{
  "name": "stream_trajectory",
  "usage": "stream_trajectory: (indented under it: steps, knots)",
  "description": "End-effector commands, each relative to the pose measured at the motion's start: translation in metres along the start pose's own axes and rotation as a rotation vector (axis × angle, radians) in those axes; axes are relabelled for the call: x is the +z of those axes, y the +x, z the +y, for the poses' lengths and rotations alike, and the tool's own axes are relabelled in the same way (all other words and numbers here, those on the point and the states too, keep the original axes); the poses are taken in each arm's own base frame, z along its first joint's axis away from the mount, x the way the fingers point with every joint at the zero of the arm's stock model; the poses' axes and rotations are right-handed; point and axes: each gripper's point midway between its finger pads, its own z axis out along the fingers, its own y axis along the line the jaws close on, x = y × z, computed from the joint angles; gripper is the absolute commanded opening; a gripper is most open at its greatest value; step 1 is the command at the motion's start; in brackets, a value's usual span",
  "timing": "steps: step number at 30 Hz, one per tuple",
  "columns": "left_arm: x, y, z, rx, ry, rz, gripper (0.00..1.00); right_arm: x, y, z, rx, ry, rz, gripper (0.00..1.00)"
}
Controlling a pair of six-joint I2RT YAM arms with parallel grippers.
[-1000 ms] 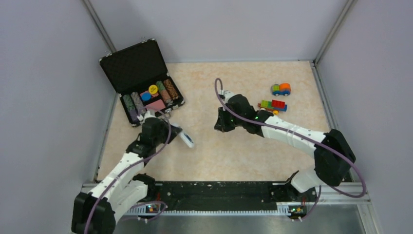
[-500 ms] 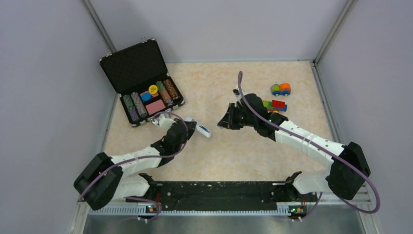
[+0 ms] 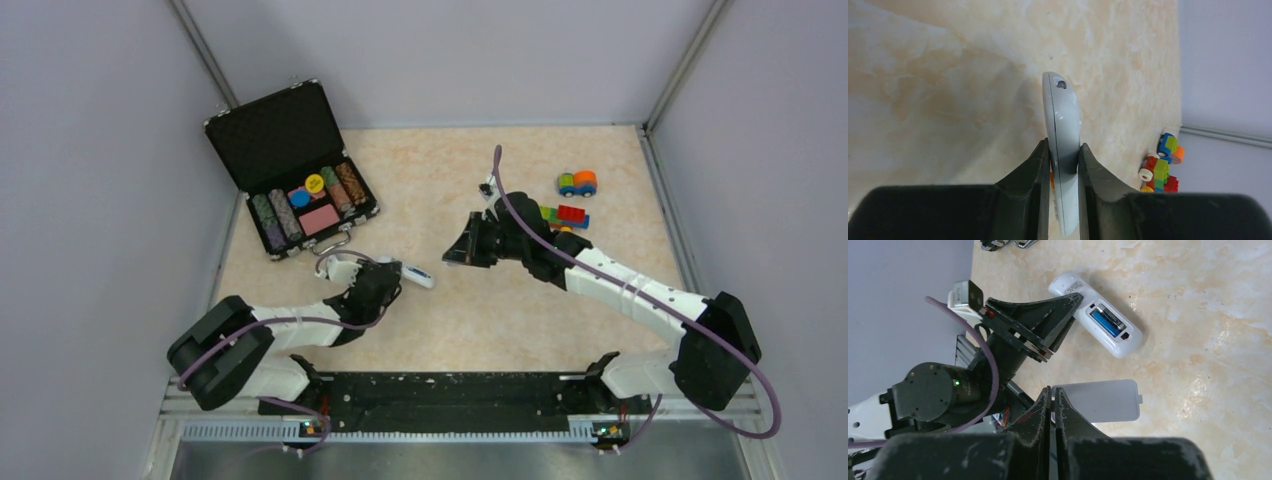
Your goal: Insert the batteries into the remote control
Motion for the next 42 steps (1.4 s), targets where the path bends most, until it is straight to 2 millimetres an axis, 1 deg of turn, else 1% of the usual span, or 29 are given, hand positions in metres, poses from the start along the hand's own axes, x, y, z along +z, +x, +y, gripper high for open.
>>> stream_trajectory:
  steps: [1, 6, 10, 12, 15, 16, 19, 20, 22, 24, 26, 27, 29, 31, 32, 33, 36, 38, 40, 42]
  knots:
    - [0.001, 0.004, 0.009, -0.061, -0.025, -0.013, 0.12, -0.009, -0.018, 0.023, 0.019, -0.077, -0.048, 0.0]
    - [-0.002, 0.008, 0.031, -0.084, -0.092, 0.006, 0.36, -0.012, -0.017, 0.03, 0.04, -0.1, -0.038, 0.0]
    - [-0.011, 0.012, 0.047, -0.121, -0.132, 0.031, 0.59, -0.015, -0.018, 0.031, 0.058, -0.107, -0.039, 0.0]
    - [-0.017, 0.011, 0.051, -0.113, -0.151, 0.038, 0.66, -0.015, -0.018, 0.031, 0.072, -0.11, -0.035, 0.0]
    - [-0.027, 0.01, 0.051, -0.088, -0.186, 0.059, 0.71, -0.015, -0.018, 0.032, 0.098, -0.123, -0.027, 0.0]
    - [-0.032, 0.01, 0.054, -0.069, -0.21, 0.067, 0.72, -0.016, -0.018, 0.033, 0.106, -0.131, -0.025, 0.0]
    - [-0.048, 0.003, 0.056, -0.007, -0.265, 0.089, 0.74, -0.016, -0.018, 0.039, 0.131, -0.167, -0.008, 0.0]
    - [-0.054, -0.001, 0.061, 0.024, -0.294, 0.091, 0.74, -0.017, -0.018, 0.042, 0.137, -0.182, -0.004, 0.0]
    - [-0.065, -0.007, 0.06, 0.052, -0.301, 0.103, 0.75, -0.019, -0.02, 0.05, 0.145, -0.217, 0.001, 0.0]
    - [-0.072, -0.011, 0.05, 0.073, -0.249, 0.122, 0.75, -0.023, -0.022, 0.06, 0.149, -0.262, 0.004, 0.0]
    - [-0.076, -0.01, 0.032, 0.119, -0.132, 0.155, 0.75, -0.029, -0.025, 0.073, 0.154, -0.316, 0.009, 0.0]
    - [-0.08, -0.009, 0.016, 0.147, -0.041, 0.176, 0.75, -0.033, -0.029, 0.082, 0.148, -0.356, 0.004, 0.0]
    - [-0.092, -0.006, -0.024, 0.234, 0.191, 0.209, 0.75, -0.044, -0.035, 0.099, 0.143, -0.423, 0.004, 0.0]
    - [-0.116, -0.007, -0.067, 0.328, 0.441, 0.223, 0.75, -0.057, -0.042, 0.118, 0.133, -0.491, -0.006, 0.0]
    - [-0.13, -0.008, -0.086, 0.369, 0.559, 0.222, 0.76, -0.065, -0.046, 0.128, 0.128, -0.524, -0.012, 0.0]
    - [-0.144, -0.013, -0.1, 0.406, 0.651, 0.211, 0.76, -0.073, -0.05, 0.138, 0.12, -0.559, -0.019, 0.0]
    - [-0.18, -0.026, -0.13, 0.487, 0.837, 0.175, 0.8, -0.101, -0.063, 0.17, 0.101, -0.682, -0.047, 0.0]
    - [-0.207, -0.032, -0.153, 0.514, 0.94, 0.179, 0.82, -0.119, -0.069, 0.189, 0.085, -0.761, -0.053, 0.0]
    - [-0.231, -0.03, -0.174, 0.559, 1.033, 0.214, 0.82, -0.136, -0.075, 0.206, 0.071, -0.832, -0.06, 0.0]
    - [-0.254, -0.021, -0.193, 0.643, 1.127, 0.28, 0.83, -0.154, -0.079, 0.222, 0.061, -0.911, -0.058, 0.0]
